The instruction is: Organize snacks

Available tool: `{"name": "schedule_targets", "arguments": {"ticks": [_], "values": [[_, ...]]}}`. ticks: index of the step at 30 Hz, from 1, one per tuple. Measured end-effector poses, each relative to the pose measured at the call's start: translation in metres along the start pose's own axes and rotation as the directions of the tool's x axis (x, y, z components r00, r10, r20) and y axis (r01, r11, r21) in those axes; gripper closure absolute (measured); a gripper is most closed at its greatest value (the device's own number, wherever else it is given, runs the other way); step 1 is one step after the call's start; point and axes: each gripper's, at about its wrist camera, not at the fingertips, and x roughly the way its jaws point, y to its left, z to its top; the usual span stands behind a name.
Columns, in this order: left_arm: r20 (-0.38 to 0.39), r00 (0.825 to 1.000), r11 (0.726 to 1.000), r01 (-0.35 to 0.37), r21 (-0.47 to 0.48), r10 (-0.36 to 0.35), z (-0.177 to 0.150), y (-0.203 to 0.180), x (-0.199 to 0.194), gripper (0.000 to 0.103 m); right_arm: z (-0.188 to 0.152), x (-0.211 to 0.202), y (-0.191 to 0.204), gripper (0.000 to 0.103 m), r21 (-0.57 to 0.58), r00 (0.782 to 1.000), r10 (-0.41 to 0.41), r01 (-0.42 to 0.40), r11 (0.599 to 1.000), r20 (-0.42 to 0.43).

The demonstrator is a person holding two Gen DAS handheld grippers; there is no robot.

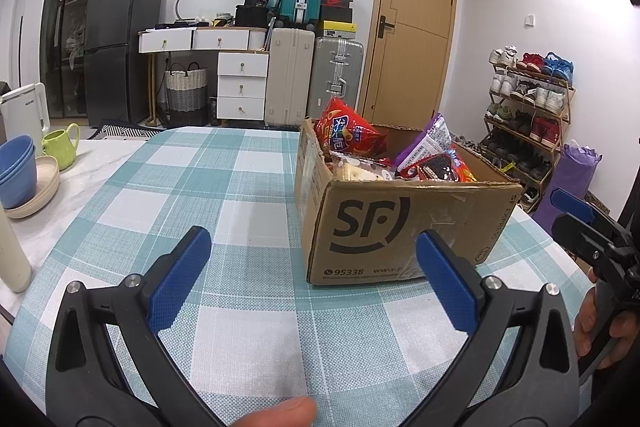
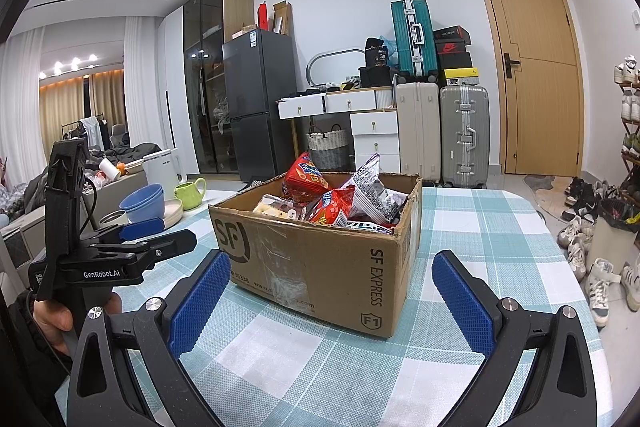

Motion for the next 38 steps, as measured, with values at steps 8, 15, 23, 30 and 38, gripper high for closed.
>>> {"name": "schedule_targets", "arguments": {"ticks": [8, 15, 23, 30, 38], "values": [[0.001, 1.000, 1.000, 0.001, 0.000, -0.001, -0.0001, -0.0002, -0.0001, 0.001, -0.0002, 0.0002, 0.0003, 0.000, -0.002, 1.000, -0.001, 0.001, 1.000, 0.000], [0.002, 1.000, 1.000, 0.000, 0.001, 0.000, -0.0004, -0.0005, 0.0000, 0.001, -0.0005, 0.0003, 0.0007, 0.000, 0.000, 1.000, 0.000, 0.000, 1.000, 0.000], [0.001, 1.000, 1.000, 0.001, 0.002, -0.001, -0.0005, -0.0004, 0.0004, 0.001, -0.0006, 0.0004, 0.0008, 0.000, -0.002, 1.000, 0.000, 0.000, 1.000, 0.001], [0.003, 1.000, 1.000, 0.004, 0.008, -0.004, -0.0004, -0.0014, 0.0012, 0.001, -0.0007, 0.0005, 0.0012, 0.000, -0.004, 1.000, -0.001, 0.001, 1.000, 0.001], [0.004, 1.000, 1.000, 0.006, 0.010, -0.006, -0.0002, -0.0015, 0.0020, 0.001, -0.0003, 0.0005, -0.0001, 0.000, -0.007, 1.000, 0.001, -0.001, 1.000, 0.000]]}}
